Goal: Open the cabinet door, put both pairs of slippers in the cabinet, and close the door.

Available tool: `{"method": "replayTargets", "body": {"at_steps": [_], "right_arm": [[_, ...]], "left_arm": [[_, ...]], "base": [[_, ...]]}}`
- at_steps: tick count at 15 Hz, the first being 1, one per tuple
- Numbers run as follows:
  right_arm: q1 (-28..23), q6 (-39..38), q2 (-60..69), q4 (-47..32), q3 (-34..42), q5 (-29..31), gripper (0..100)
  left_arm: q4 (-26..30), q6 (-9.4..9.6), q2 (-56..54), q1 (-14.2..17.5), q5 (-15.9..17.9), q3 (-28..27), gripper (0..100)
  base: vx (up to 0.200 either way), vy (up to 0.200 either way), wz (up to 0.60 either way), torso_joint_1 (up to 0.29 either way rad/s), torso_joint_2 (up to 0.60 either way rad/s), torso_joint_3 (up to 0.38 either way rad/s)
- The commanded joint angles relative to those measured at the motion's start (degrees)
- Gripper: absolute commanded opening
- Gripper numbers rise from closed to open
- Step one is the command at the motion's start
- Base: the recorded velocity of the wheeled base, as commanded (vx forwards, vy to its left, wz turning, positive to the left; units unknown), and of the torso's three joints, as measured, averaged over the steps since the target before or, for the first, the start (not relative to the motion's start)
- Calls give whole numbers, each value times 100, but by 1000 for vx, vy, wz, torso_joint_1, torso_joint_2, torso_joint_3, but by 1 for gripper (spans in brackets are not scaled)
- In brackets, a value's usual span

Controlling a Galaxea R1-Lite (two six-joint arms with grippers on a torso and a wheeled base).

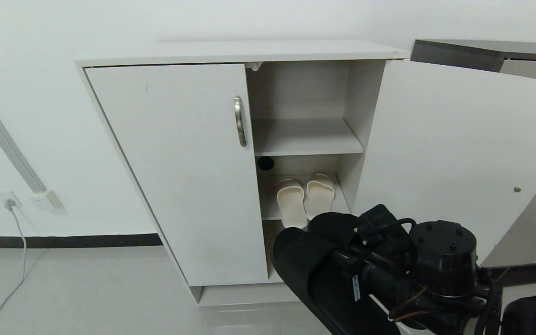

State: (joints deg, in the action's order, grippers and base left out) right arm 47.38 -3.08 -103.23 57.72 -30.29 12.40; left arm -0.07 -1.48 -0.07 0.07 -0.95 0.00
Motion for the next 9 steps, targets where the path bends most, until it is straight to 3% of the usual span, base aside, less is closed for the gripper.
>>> {"method": "replayTargets", "body": {"at_steps": [1, 4, 7, 9], "right_arm": [[52, 18, -74, 2, -47, 17, 0], [201, -149, -162, -182, -609, 544, 0], [254, -658, -118, -1677, -1453, 1327, 0], [368, -1107, -180, -2652, -2095, 2197, 0]], "left_arm": [[-1, -2, 7, 1, -2, 0, 0], [-1, -2, 7, 1, -2, 0, 0], [-1, -2, 7, 1, -2, 0, 0], [-1, -2, 7, 1, -2, 0, 0]], "base": [[0, 0, 0, 0, 0, 0], [0, 0, 0, 0, 0, 0], [0, 0, 0, 0, 0, 0], [0, 0, 0, 0, 0, 0]]}}
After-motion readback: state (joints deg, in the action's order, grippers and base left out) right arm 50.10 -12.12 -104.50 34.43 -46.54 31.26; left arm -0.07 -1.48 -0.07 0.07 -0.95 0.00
